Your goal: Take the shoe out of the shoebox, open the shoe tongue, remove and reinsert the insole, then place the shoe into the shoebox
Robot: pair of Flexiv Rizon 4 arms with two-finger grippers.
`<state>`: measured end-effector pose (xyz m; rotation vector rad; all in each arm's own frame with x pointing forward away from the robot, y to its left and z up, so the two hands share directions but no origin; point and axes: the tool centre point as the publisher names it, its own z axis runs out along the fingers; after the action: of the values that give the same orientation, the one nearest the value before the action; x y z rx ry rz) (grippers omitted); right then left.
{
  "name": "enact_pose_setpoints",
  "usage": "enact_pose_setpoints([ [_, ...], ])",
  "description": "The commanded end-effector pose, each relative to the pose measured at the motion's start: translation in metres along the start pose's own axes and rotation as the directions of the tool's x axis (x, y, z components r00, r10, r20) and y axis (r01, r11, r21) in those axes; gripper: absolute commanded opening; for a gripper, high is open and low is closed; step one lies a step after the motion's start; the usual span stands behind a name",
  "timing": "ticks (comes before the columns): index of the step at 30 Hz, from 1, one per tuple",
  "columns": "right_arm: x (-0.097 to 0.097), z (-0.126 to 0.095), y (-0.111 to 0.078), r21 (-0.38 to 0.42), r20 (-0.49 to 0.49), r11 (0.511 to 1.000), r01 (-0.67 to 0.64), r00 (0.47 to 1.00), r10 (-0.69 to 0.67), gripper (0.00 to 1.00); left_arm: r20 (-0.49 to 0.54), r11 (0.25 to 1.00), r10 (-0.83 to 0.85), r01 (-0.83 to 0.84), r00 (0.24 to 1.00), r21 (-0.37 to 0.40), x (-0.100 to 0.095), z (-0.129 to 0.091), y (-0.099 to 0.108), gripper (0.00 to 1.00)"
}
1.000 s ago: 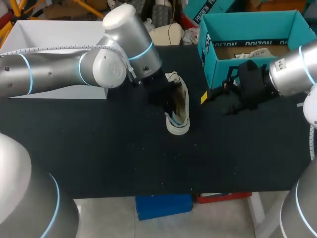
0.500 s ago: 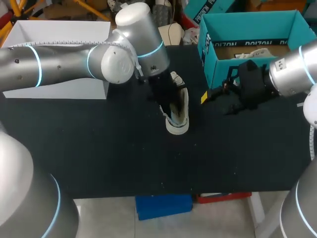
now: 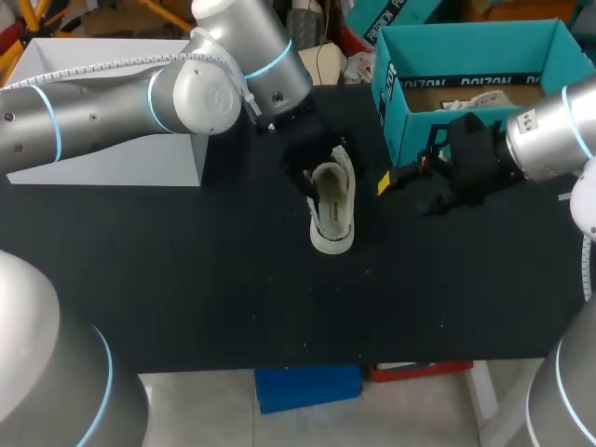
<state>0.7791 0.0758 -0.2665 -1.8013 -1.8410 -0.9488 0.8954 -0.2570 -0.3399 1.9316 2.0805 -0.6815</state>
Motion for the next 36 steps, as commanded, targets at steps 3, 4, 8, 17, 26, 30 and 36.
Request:
enact_pose_setpoints([
  [3, 0.000, 0.000, 0.000, 0.000, 0.002, 1.000, -0.001, 1.000, 0.001, 1.00, -0.157, 0.999, 0.031, -0.036, 0.987, -0.028, 0.002, -0.002, -0.008, 0.00],
  [4, 0.000, 0.000, 0.000, 0.000, 0.002, 1.000, -0.001, 1.000, 0.001, 1.00, -0.172, 0.999, 0.027, -0.032, 0.985, -0.027, 0.003, 0.000, -0.009, 0.00],
  [8, 0.000, 0.000, 0.000, 0.000, 0.002, 1.000, -0.001, 1.000, 0.001, 1.00, -0.250, 0.999, 0.038, -0.046, 0.968, -0.026, 0.008, 0.007, -0.011, 0.00],
  [17, 0.000, 0.000, 0.000, 0.000, 0.002, 1.000, -0.001, 1.000, 0.001, 1.00, -0.318, 0.999, 0.037, -0.044, 0.947, -0.014, 0.028, 0.027, -0.008, 0.00],
  [26, 0.000, 0.000, 0.000, 0.000, 0.002, 1.000, -0.001, 1.000, 0.001, 1.00, -0.304, 1.000, 0.013, -0.018, 0.953, -0.017, 0.046, 0.051, -0.005, 0.00],
  [30, 0.000, 0.000, 0.000, 0.000, 0.002, 1.000, -0.001, 1.000, 0.001, 1.00, -0.317, 1.000, 0.015, -0.015, 0.948, 0.002, 0.054, 0.060, -0.006, 0.00],
  [36, 0.000, 0.000, 0.000, 0.000, 0.002, 1.000, -0.001, 1.000, 0.001, 1.00, -0.325, 1.000, 0.012, -0.007, 0.946, 0.015, 0.061, 0.069, -0.006, 0.00],
])
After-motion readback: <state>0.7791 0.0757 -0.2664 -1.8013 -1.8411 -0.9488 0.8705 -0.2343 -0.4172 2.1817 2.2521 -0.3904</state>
